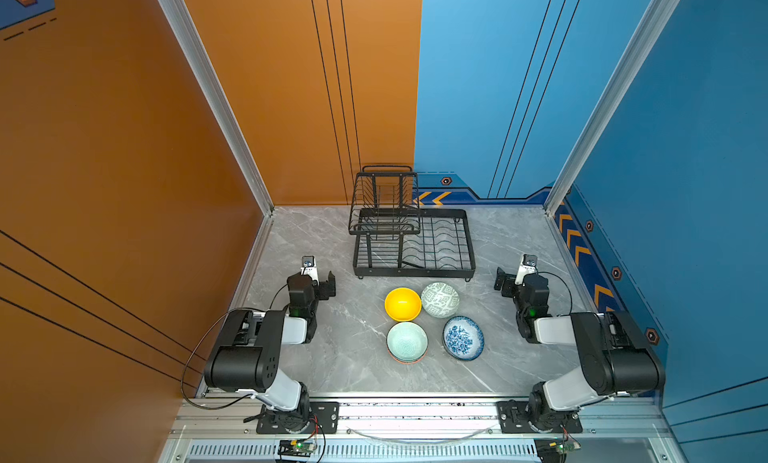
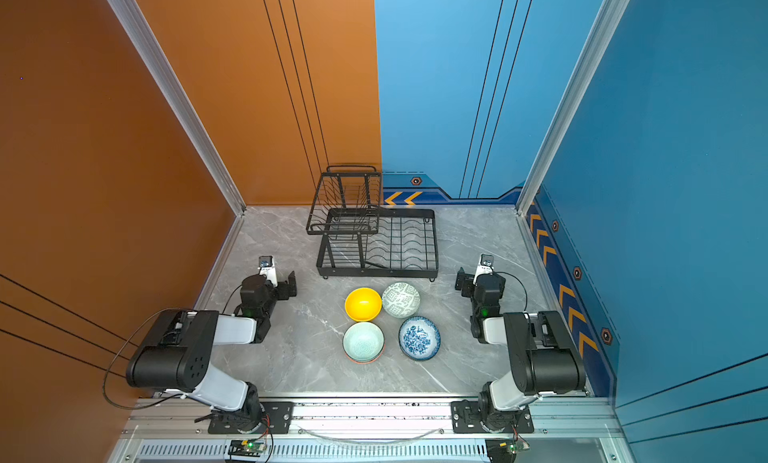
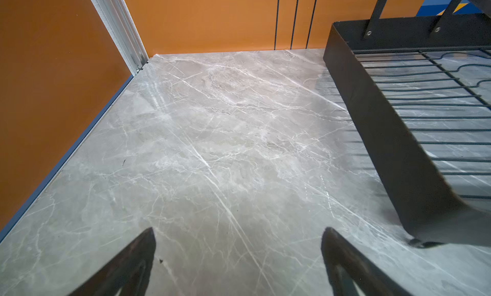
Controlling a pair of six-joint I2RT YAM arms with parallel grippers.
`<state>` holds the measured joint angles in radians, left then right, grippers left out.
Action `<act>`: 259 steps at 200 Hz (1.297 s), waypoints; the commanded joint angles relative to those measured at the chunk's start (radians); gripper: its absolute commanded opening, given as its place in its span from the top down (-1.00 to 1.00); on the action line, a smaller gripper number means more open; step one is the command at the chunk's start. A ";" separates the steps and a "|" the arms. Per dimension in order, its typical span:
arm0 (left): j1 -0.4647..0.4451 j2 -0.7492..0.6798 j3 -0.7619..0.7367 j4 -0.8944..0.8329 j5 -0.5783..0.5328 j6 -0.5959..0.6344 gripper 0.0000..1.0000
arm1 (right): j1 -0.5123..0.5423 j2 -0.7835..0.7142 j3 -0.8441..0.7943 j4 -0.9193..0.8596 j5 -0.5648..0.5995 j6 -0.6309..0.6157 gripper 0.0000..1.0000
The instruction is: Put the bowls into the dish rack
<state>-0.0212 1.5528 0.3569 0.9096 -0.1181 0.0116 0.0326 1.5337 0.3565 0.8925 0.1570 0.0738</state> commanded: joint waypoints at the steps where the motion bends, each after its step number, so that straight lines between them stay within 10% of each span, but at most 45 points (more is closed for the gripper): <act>1: -0.008 0.012 0.022 0.015 0.018 0.016 -0.96 | 0.001 0.013 0.017 0.015 -0.011 -0.011 -0.99; 259: -0.010 -0.100 0.034 -0.098 -0.039 -0.005 -0.96 | 0.003 -0.108 -0.016 -0.027 0.053 0.011 -0.99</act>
<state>-0.0071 1.5459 0.3614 0.9001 -0.0719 0.0105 0.0330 1.5246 0.3553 0.8928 0.1616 0.0746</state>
